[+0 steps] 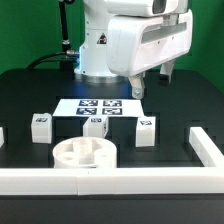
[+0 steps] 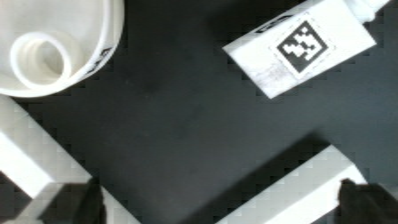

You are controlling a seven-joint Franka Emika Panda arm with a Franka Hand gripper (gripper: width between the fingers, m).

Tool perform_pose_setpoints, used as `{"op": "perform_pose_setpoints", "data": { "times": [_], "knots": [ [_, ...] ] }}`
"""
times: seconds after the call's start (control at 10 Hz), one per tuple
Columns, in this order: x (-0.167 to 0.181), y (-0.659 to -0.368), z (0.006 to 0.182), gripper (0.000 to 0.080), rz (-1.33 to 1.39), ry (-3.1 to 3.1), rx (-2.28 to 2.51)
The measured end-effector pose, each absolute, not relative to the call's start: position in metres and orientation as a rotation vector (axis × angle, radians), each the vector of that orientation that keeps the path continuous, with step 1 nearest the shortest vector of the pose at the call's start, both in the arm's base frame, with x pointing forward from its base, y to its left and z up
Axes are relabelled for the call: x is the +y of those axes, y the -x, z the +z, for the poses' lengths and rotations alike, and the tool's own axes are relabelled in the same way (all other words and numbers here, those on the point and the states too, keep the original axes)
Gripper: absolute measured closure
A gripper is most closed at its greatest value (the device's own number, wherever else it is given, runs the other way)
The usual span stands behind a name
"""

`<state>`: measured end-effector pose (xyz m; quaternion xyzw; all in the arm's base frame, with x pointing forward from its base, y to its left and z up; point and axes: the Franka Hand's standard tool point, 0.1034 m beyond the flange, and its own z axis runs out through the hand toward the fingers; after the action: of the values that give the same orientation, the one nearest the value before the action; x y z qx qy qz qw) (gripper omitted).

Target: Assemble stool

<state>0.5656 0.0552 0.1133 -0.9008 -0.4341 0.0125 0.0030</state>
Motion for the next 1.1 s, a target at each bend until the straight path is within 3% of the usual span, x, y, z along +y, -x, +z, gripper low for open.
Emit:
{"op": "perform_pose_setpoints", "data": {
  "times": [0.4,1.1],
  "knots": [
    [0.053,-0.565,0.112,0.015,0.042,2.825,-1.36],
    [-0.016,-0.568,0.044,0.015,0.008,2.711,-1.558]
  ]
}}
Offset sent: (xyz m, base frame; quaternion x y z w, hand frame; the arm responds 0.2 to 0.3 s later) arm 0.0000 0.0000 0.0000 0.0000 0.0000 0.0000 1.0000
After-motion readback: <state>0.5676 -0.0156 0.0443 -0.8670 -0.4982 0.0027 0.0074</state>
